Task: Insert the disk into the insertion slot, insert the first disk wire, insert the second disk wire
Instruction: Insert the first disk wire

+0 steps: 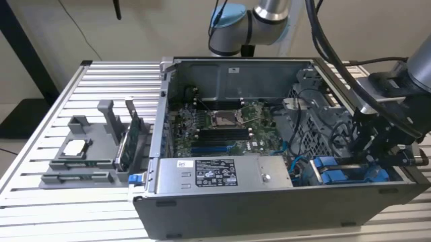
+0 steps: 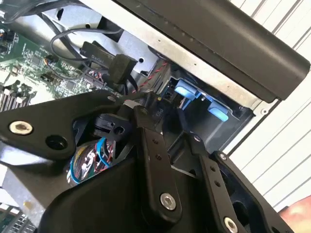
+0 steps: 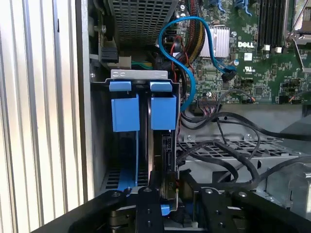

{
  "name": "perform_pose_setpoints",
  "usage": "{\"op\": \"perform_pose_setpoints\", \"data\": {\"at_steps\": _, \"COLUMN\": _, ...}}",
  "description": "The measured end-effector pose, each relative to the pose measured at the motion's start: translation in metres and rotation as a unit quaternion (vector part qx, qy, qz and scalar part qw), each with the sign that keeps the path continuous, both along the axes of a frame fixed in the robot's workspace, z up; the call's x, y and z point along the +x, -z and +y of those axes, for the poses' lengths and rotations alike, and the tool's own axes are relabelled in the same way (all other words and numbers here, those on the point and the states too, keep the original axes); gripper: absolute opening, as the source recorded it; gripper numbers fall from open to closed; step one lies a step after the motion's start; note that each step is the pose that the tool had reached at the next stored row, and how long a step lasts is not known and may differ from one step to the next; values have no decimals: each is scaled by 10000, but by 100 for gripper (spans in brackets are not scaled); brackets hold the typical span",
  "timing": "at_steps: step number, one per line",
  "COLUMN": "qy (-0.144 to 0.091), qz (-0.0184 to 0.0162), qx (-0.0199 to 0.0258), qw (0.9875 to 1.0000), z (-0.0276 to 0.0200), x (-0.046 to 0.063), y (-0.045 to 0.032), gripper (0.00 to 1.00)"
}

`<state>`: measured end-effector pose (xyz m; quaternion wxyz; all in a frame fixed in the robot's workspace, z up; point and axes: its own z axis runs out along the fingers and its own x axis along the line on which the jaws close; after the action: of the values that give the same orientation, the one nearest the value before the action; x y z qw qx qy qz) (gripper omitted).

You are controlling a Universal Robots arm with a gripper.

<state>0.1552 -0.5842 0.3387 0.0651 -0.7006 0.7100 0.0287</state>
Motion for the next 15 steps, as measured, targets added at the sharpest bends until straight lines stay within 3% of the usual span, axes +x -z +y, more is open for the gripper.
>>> {"op": "perform_pose_setpoints", "data": {"at_steps": 7, "qy": 0, "qz": 0, "qx": -12, "qw": 10000, "z": 0, "x": 0, "y": -313, "gripper": 33}}
{"op": "perform_pose_setpoints", "data": {"at_steps": 15, "qy": 0, "qz": 0, "qx": -12, "qw": 10000, "z": 0, "x": 0, "y": -541, "gripper": 33}}
